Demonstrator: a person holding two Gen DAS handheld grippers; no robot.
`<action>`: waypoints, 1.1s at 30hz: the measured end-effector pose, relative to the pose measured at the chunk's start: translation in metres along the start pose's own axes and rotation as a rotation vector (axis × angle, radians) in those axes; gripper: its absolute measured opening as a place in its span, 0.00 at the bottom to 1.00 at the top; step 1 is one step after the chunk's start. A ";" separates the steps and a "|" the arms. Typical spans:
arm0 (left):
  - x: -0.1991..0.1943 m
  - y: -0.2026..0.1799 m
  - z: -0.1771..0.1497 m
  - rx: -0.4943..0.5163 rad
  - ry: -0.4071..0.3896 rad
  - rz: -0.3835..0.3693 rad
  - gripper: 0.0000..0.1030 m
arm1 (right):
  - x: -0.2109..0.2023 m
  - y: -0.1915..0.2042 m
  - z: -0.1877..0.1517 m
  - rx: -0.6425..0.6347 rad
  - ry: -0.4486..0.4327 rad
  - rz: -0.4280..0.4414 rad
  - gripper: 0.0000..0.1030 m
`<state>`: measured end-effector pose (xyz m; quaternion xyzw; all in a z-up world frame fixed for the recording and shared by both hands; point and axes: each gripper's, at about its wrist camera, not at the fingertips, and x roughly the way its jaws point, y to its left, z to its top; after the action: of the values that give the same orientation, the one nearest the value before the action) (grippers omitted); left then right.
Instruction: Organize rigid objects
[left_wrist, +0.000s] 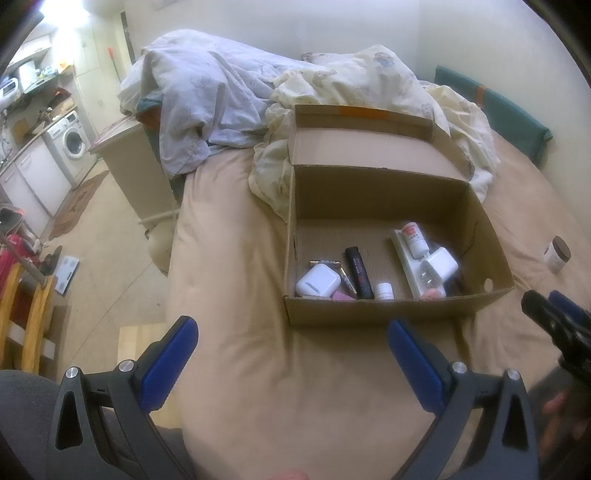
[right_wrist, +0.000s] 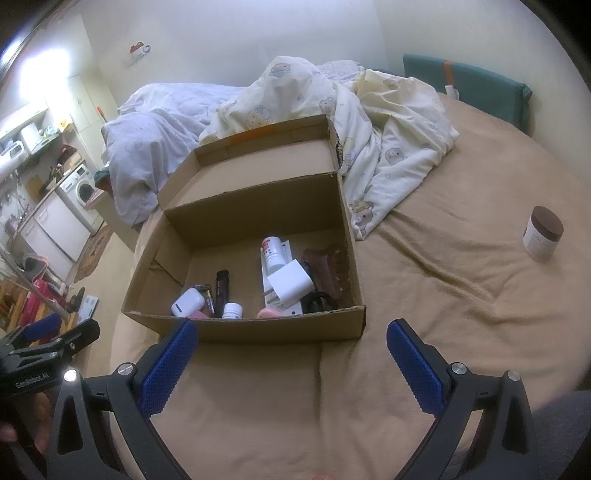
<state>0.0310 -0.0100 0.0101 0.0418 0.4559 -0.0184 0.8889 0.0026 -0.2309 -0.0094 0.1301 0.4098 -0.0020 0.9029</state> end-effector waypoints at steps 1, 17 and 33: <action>0.001 0.000 -0.001 -0.002 0.000 0.000 0.99 | 0.000 0.000 0.000 0.000 0.001 0.001 1.00; 0.002 0.000 -0.002 0.001 0.003 0.005 0.99 | 0.000 0.001 0.000 -0.001 0.000 0.000 1.00; 0.006 -0.002 -0.006 0.008 0.004 0.011 0.99 | 0.000 0.000 0.001 -0.002 0.000 0.002 1.00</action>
<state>0.0295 -0.0109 0.0014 0.0481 0.4573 -0.0154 0.8879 0.0028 -0.2313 -0.0088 0.1294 0.4095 -0.0008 0.9031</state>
